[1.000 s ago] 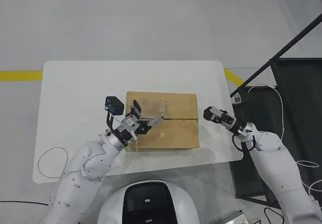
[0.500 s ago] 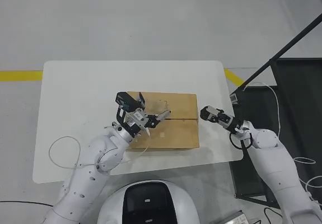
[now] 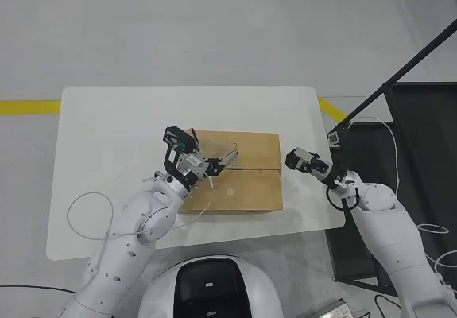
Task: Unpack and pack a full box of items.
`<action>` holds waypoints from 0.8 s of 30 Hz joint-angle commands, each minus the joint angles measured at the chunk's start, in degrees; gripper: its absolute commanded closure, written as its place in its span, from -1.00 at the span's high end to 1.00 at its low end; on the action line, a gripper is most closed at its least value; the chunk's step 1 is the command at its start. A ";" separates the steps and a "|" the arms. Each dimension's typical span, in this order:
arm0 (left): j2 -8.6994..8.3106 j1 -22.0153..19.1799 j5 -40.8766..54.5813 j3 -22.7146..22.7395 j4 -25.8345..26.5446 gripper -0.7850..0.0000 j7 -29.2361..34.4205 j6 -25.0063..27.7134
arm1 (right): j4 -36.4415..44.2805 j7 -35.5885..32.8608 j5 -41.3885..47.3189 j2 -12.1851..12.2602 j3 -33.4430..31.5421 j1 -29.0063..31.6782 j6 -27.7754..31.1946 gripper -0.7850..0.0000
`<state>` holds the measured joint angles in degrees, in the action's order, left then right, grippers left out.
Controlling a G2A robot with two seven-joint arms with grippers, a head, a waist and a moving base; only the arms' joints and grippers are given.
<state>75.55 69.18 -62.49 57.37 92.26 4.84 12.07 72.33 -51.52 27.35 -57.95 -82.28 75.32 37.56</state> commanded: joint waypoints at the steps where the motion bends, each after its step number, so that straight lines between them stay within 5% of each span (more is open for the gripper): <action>1: 0.22 -0.50 -2.08 -1.10 0.16 1.00 2.32 -2.64 | 0.42 0.31 1.79 0.17 -1.48 1.17 0.77 1.00; 11: 1.18 0.33 -7.49 -5.97 2.93 1.00 8.62 -8.34 | -0.89 -2.90 11.10 1.26 -9.52 6.49 1.62 1.00; 24: -0.26 6.45 12.90 0.30 9.75 1.00 23.43 1.44 | -2.52 -4.50 11.37 0.74 -7.81 5.53 1.36 1.00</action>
<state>75.34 75.80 -51.90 57.10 102.02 27.23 13.14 70.00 -55.92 38.63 -57.17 -90.21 80.96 38.87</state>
